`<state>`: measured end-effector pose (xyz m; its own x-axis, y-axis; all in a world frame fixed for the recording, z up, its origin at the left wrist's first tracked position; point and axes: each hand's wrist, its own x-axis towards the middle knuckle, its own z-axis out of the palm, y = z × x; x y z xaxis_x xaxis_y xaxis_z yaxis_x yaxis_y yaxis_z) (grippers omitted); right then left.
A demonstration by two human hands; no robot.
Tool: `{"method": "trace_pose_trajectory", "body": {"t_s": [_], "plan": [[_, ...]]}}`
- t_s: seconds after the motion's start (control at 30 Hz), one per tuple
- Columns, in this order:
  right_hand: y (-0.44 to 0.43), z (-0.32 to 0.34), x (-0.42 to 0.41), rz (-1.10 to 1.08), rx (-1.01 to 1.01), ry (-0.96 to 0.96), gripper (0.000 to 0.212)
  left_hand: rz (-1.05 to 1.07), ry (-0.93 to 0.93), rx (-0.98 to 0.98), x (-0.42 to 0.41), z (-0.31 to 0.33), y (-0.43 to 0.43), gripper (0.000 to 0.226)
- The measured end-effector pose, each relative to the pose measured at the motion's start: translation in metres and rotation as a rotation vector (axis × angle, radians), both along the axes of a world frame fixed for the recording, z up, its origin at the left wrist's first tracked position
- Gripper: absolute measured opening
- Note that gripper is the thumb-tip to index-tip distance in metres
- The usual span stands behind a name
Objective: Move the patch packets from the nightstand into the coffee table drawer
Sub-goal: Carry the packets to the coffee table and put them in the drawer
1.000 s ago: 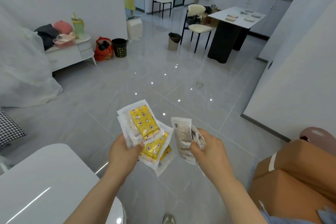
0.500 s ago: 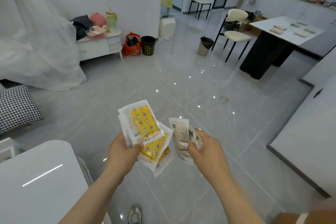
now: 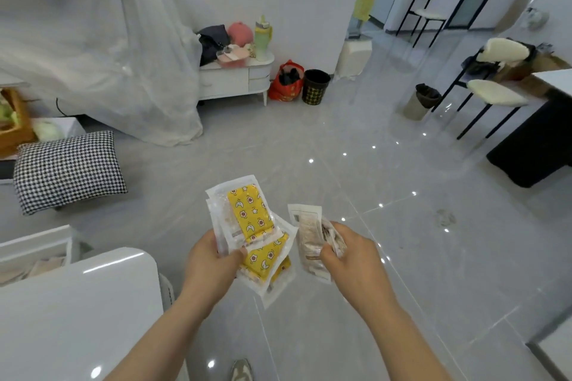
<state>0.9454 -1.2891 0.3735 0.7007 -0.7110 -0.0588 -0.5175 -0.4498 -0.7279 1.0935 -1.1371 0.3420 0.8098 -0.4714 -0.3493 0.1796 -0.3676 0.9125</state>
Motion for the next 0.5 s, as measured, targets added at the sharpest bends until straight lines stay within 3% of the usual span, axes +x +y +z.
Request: {"method": "trace_pose_trajectory", "body": {"t_s": [0.5], "plan": [[-0.096, -0.036, 0.171, 0.302, 0.036, 0.117, 0.037, 0.267, 0.009, 0.132, 0.129, -0.026, -0.046, 0.026]]}}
